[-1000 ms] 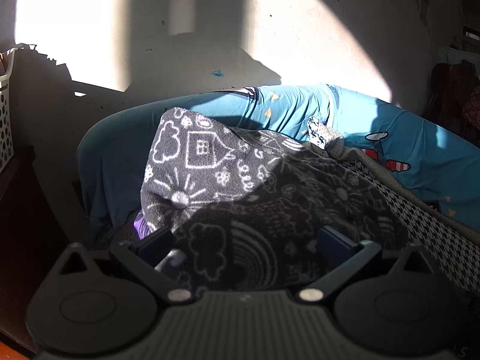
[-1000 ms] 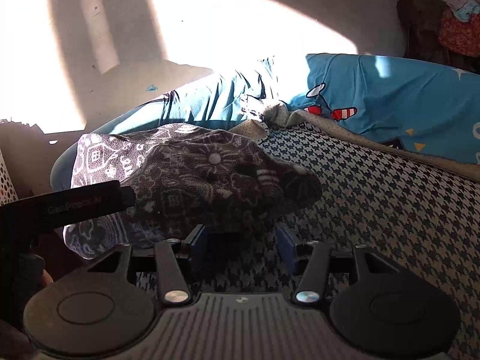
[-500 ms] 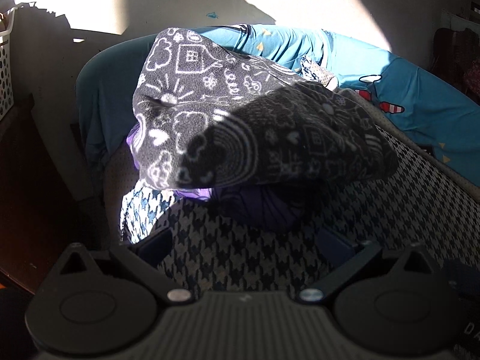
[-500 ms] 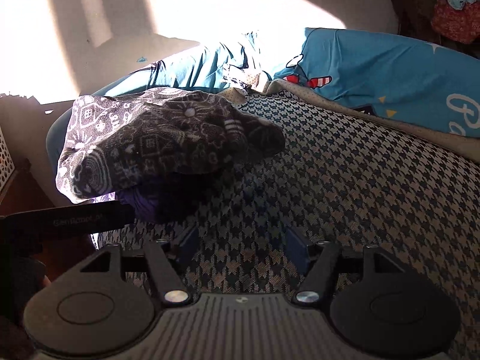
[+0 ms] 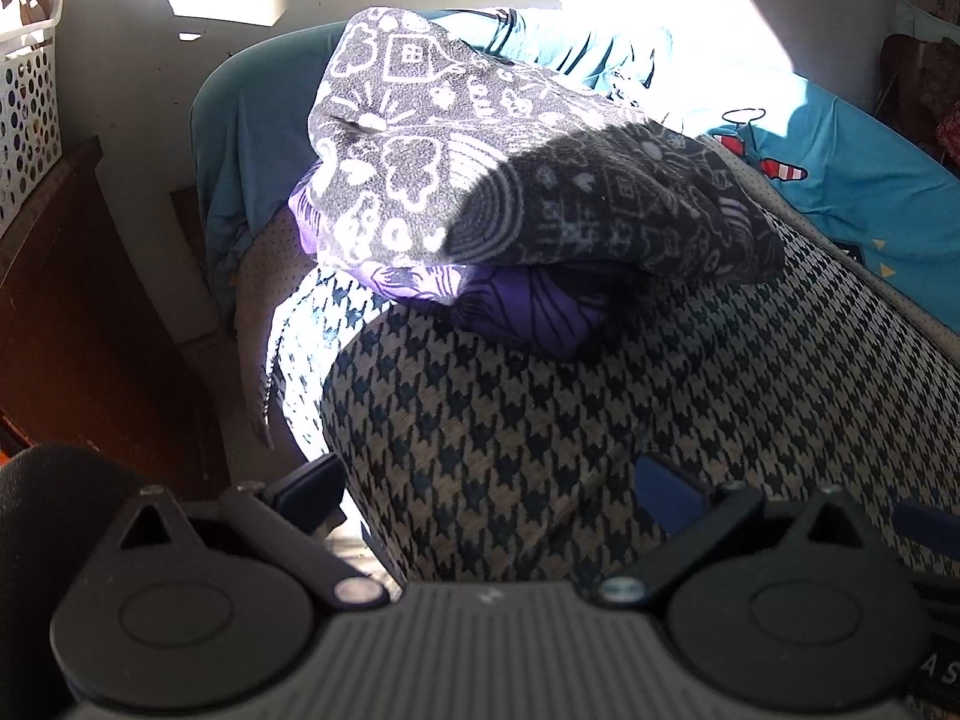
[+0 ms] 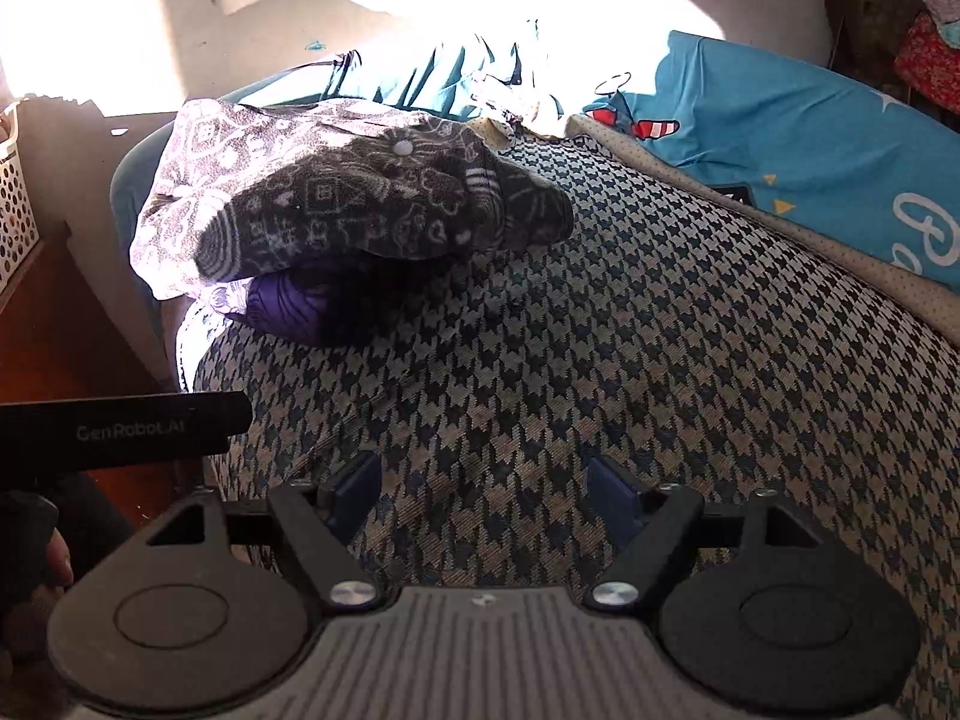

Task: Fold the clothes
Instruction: 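Open both grippers and pull them back from the stacked fleece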

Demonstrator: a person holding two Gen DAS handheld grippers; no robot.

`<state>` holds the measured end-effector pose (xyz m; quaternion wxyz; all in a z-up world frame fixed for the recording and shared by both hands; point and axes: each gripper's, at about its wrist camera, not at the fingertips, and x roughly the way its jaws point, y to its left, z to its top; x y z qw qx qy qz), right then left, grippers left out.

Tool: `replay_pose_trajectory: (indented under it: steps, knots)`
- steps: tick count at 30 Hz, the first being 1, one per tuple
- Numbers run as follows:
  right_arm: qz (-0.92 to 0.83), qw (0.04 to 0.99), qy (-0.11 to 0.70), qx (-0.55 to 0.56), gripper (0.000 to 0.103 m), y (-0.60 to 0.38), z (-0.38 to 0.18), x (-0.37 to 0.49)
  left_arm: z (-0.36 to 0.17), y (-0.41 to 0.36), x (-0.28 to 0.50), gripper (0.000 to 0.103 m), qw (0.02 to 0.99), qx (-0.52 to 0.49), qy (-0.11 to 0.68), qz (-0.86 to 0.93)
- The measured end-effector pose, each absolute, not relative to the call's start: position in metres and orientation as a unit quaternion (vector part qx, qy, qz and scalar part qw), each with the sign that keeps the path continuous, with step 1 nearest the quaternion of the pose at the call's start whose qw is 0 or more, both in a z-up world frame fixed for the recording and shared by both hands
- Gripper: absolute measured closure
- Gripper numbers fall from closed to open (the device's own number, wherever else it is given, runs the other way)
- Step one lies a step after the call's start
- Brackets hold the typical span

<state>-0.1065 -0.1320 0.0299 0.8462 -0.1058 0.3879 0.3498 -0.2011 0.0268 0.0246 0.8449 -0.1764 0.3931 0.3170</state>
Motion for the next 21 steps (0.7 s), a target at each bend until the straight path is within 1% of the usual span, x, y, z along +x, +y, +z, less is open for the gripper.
replay_pose_trajectory:
  steps: [5,7,10,21]
  knots:
    - [0.361,0.837,0.392,-0.128,0.026,-0.143,0.026,-0.116,0.022,0.012,-0.201,0.0,0.842,-0.162,0.403,0.319]
    - [0.365,0.835,0.39,-0.129,0.023,-0.149,0.025,-0.119,0.022,0.003,-0.2,0.0,0.842,-0.144,0.408,0.321]
    - [0.37,0.835,0.388,-0.122,0.021,-0.158,0.023,-0.119,0.023,-0.008,-0.202,0.0,0.844,-0.125,0.408,0.324]
    - [0.359,0.845,0.387,-0.086,0.02,-0.179,0.021,-0.098,0.02,-0.042,-0.209,0.0,0.838,-0.073,0.422,0.338]
